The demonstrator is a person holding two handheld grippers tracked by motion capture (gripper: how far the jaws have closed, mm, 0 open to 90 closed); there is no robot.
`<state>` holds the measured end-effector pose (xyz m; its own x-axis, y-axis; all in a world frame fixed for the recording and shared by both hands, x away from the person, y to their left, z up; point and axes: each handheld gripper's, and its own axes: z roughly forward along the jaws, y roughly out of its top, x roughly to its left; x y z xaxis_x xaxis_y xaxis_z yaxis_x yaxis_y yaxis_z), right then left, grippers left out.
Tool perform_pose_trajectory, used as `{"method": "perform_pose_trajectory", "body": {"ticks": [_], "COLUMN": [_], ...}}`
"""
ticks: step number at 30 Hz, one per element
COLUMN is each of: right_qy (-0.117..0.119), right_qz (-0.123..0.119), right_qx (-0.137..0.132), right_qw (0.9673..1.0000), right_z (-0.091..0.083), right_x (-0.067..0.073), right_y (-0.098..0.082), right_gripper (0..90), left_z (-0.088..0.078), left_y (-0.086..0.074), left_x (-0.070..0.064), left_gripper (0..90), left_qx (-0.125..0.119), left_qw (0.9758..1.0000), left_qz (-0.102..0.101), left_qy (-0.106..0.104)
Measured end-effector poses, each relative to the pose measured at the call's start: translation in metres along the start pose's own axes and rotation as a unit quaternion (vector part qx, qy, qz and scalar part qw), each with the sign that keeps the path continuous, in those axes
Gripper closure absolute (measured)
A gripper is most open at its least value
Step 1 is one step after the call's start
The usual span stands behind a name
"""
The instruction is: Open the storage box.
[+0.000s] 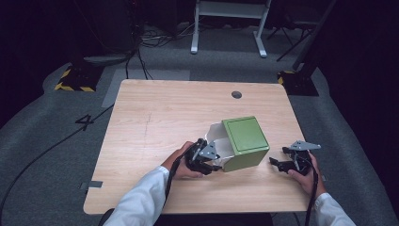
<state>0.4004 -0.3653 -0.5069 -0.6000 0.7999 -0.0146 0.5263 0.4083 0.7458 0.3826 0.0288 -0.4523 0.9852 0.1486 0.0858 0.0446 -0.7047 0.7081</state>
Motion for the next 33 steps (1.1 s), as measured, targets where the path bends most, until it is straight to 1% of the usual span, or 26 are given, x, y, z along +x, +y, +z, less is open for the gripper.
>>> {"method": "perform_pose_trajectory", "body": {"ticks": [1,4,6,8,9,15,17,18,20,24,33], "right_qy": [0.000,0.000,0.000,0.000,0.000,0.001,0.001,0.001,0.001,0.001,0.001], "right_qz": [0.000,0.000,0.000,0.000,0.000,0.000,0.000,0.000,0.000,0.000,0.000], "right_qx": [0.000,0.000,0.000,0.000,0.000,0.000,0.000,0.000,0.000,0.000,0.000], "right_qw": [1.0000,1.0000,1.0000,1.0000,1.0000,1.0000,1.0000,1.0000,1.0000,1.0000,1.0000], "right_z": [0.000,0.000,0.000,0.000,0.000,0.000,0.000,0.000,0.000,0.000,0.000], "right_x": [0.000,0.000,0.000,0.000,0.000,0.000,0.000,0.000,0.000,0.000,0.000], "right_y": [0.000,0.000,0.000,0.000,0.000,0.000,0.000,0.000,0.000,0.000,0.000], "right_gripper": [17.3,17.3,17.3,17.3,17.3,17.3,17.3,17.3,17.3,17.3,17.3], "left_z": [-0.001,-0.001,-0.002,-0.002,-0.003,-0.007,-0.007,-0.008,-0.009,-0.012,-0.017], "left_y": [0.000,-0.002,-0.002,-0.002,-0.003,-0.006,-0.008,-0.009,-0.009,-0.012,-0.020], "left_x": [0.000,0.001,0.001,0.001,0.001,0.001,0.001,0.001,0.001,0.001,0.002], "left_gripper": [61.7,65.0,65.6,68.6,69.3,72.3,73.7,74.0,74.1,75.2,76.5], "left_qx": [0.001,-0.001,-0.001,0.000,-0.001,0.005,0.003,0.006,0.007,0.008,0.010], "left_qw": [1.0000,1.0000,1.0000,1.0000,1.0000,0.9999,0.9999,0.9999,0.9999,0.9999,0.9999], "left_qz": [0.000,0.001,0.002,0.002,0.005,0.003,0.006,0.003,0.005,0.002,-0.005], "left_qy": [0.004,-0.001,-0.002,-0.006,-0.008,-0.013,-0.014,-0.014,-0.014,-0.011,-0.010]}}
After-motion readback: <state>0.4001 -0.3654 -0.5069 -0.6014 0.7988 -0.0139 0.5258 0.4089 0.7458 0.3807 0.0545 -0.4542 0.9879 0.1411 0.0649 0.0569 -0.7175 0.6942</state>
